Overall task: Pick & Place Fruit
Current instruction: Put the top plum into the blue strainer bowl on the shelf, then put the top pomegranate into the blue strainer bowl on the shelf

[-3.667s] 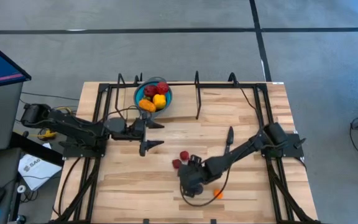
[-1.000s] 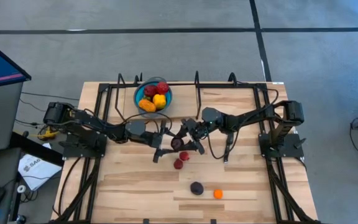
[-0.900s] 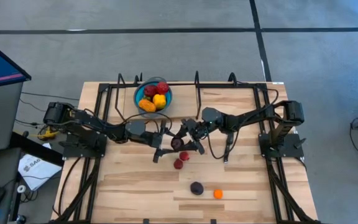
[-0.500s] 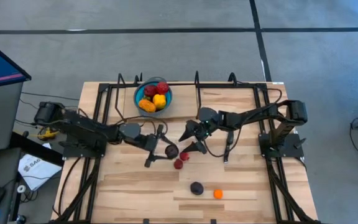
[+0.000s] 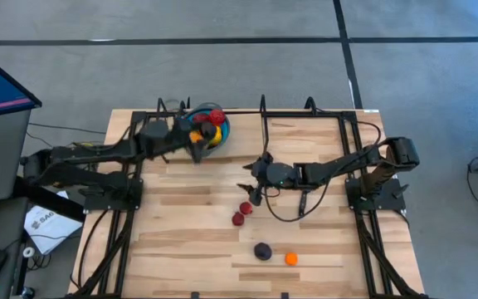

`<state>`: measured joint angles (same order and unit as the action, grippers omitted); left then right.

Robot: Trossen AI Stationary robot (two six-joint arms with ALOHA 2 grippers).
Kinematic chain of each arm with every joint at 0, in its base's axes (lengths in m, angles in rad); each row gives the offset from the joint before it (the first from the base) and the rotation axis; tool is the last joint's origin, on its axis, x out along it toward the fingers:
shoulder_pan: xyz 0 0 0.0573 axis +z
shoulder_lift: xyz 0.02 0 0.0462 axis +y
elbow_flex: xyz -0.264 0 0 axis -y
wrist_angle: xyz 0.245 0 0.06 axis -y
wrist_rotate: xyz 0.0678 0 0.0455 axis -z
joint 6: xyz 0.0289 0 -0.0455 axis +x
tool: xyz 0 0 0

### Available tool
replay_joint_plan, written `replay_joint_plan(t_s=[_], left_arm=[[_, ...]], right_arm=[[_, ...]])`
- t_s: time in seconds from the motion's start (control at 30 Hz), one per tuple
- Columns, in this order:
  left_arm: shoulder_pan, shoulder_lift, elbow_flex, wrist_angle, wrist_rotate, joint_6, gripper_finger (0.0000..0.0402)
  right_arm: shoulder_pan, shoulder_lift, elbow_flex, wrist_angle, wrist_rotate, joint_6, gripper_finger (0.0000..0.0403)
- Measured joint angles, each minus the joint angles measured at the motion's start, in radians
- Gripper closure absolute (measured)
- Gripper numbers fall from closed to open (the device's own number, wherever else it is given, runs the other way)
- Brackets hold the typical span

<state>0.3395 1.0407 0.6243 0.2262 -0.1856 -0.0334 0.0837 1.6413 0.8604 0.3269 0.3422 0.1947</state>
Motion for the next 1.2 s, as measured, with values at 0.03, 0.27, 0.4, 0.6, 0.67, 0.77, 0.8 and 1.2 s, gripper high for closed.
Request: replay_joint_plan(t_s=[0.03, 0.27, 0.4, 0.6, 0.67, 0.77, 0.8, 1.2], left_arm=[[0.041, 0.012, 0.0, -0.007, 0.029, 0.0, 0.0146], [0.147, 0.132, 0.0, -0.046, 0.088, 0.048, 0.0139], [0.146, 0.195, 0.0, -0.071, -0.034, 0.054, 0.0133], [0.146, 0.218, 0.0, -0.077, -0.081, 0.051, 0.0121], [0.146, 0.206, 0.0, -0.087, -0.081, 0.05, 0.0114], [0.146, 0.183, 0.0, -0.094, -0.081, 0.049, 0.0099], [0.146, 0.175, 0.0, -0.098, -0.081, 0.048, 0.0094], [0.125, -0.006, 0.0, -0.201, -0.081, 0.007, 0.0059]], right_arm=[[0.009, 0.0, 0.0, 0.019, 0.037, 0.0, 0.0086], [0.035, 0.0, 0.0, 0.077, 0.078, 0.0, 0.0086], [0.04, 0.0, 0.0, 0.077, 0.078, 0.004, 0.0085], [0.04, 0.0, 0.0, 0.074, 0.078, 0.034, 0.0085], [0.04, 0.0, 0.0, 0.074, 0.078, 0.034, 0.0085], [0.041, 0.0, 0.0, 0.075, 0.077, 0.034, 0.0085], [0.041, 0.0, 0.0, 0.075, 0.077, 0.034, 0.0085], [0.124, -0.132, 0.0, -0.115, 0.074, 0.018, 0.0085]])
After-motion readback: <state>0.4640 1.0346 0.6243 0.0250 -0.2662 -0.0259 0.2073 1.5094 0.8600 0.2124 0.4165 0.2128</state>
